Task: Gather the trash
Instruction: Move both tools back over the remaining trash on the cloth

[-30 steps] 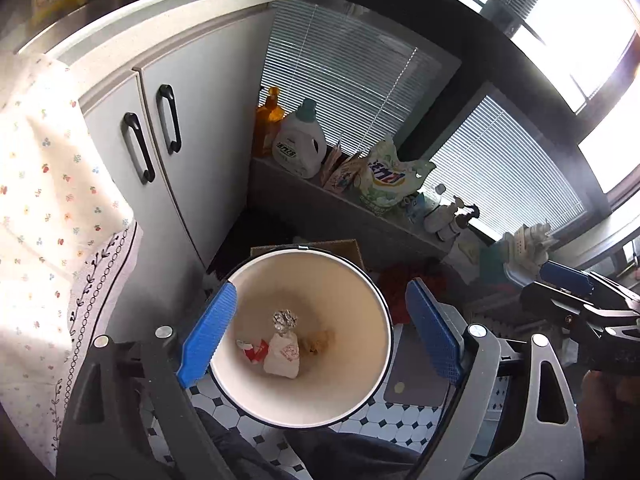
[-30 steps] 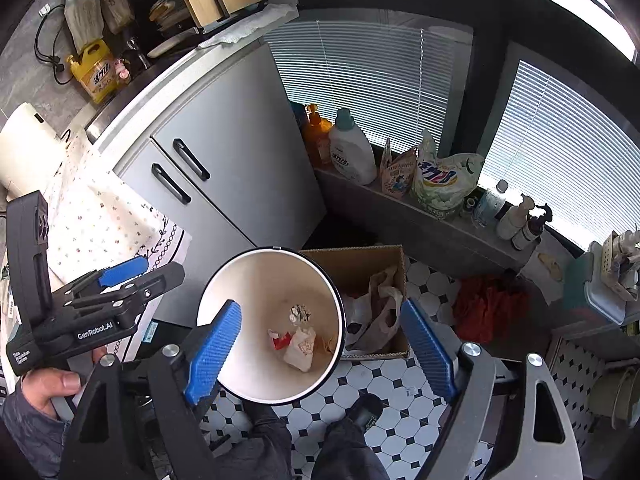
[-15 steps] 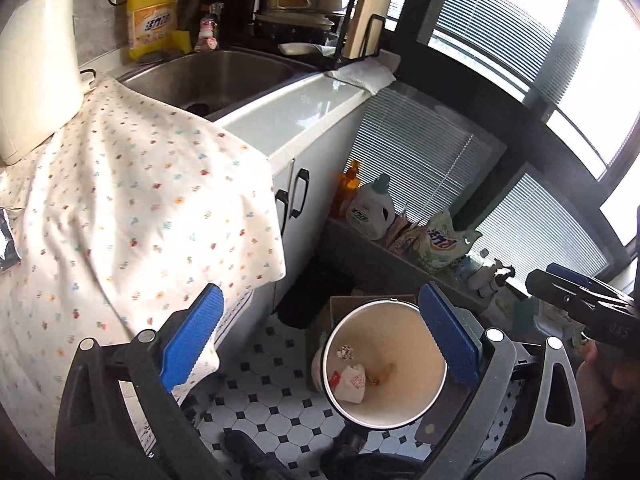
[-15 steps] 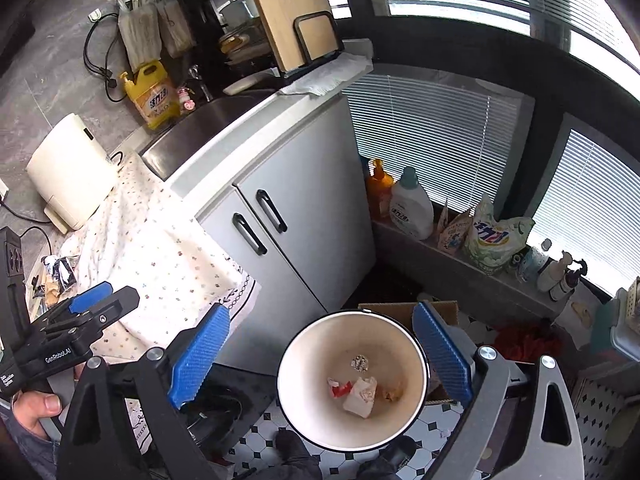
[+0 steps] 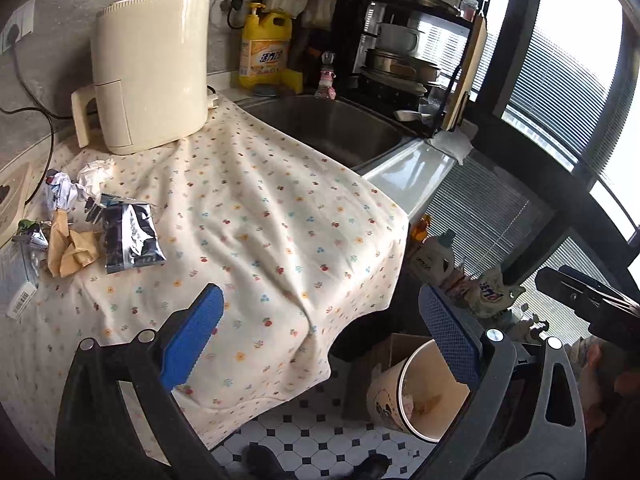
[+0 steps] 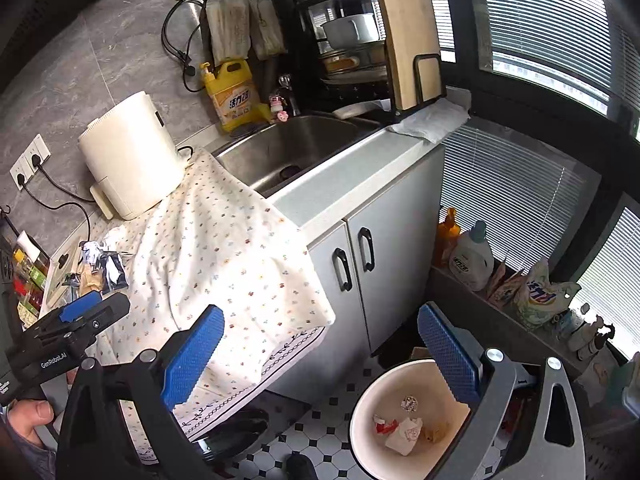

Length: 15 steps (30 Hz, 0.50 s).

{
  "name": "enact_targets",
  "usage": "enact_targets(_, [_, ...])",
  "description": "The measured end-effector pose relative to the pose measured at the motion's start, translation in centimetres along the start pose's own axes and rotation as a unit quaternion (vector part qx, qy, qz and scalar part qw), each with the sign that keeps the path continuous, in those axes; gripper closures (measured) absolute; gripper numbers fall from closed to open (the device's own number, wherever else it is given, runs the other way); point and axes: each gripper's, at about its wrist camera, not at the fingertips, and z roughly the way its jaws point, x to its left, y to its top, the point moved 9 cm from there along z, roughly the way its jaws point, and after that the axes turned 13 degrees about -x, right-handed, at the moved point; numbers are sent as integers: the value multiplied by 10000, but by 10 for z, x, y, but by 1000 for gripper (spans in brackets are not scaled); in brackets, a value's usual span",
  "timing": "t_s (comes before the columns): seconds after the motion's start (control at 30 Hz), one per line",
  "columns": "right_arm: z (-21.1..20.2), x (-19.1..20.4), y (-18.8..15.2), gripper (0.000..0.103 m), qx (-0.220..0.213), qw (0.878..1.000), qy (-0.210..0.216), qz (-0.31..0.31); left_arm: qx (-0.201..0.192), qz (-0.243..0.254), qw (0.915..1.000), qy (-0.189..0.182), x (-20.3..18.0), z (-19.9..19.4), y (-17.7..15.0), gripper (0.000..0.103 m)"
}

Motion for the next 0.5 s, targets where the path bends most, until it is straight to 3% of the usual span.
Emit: enact_targets(0.5, [50, 154, -6, 8, -5, 9959, 732, -537, -473, -631, 9892, 1232, 193, -55, 14, 6])
